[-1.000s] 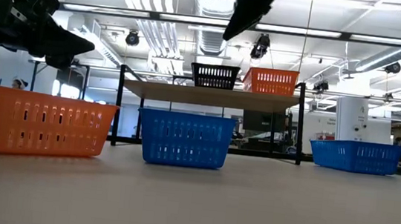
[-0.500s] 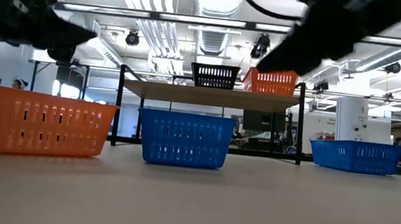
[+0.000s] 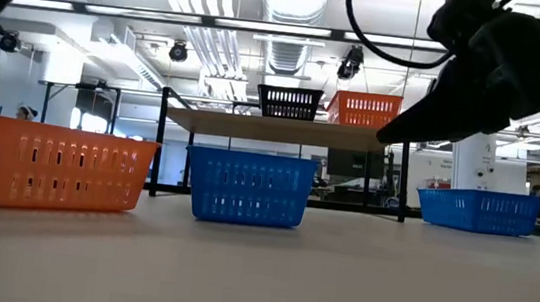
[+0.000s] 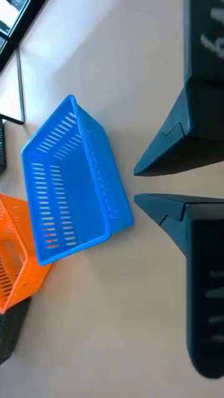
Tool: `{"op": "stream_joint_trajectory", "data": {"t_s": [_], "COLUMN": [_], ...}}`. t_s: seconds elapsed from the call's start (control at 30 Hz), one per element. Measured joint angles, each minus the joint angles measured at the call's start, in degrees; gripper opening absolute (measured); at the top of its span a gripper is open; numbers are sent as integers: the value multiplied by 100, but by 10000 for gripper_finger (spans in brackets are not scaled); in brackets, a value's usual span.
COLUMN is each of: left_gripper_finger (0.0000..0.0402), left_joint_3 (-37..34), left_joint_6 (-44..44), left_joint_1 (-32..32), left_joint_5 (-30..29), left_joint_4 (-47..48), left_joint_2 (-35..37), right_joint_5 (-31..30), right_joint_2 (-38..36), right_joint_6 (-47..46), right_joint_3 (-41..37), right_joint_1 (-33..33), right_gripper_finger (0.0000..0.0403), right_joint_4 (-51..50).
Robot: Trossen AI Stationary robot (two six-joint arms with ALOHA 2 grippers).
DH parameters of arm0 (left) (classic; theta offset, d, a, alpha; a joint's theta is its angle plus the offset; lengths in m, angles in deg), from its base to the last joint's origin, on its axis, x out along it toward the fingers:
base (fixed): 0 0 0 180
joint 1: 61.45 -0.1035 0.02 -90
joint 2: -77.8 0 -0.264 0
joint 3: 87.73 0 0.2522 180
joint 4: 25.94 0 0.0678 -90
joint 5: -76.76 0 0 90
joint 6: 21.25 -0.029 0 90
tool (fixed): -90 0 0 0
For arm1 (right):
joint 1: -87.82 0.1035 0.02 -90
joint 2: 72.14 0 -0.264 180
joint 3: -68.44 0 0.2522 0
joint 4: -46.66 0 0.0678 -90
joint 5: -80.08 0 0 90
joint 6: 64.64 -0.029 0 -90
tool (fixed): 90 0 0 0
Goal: Stack baskets on shelf by color
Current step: Put the middle blue bin on the shelf
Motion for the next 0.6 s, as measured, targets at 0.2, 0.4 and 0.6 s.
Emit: {"op": "stream_joint_trajectory", "data": {"t_s": [0.2,0.4,0.6], "left_gripper_finger": [0,0,0], "left_joint_3": [1142,2870,4526], "left_joint_6": [-284,-701,-1003], "left_joint_1": [111,332,1017], "left_joint_5": [-209,-1020,-2198], "left_joint_4": [1570,4861,7513], "left_joint_2": [-1455,-3112,-4587], "right_joint_5": [-1,-9,-113], "right_joint_2": [2,73,243], "right_joint_6": [16,16,-238], "right_joint_3": [-7,-11,-91], "right_joint_1": [0,11,121], "right_gripper_finger": [48,48,48], "right_joint_4": [-2,-8,6]}}
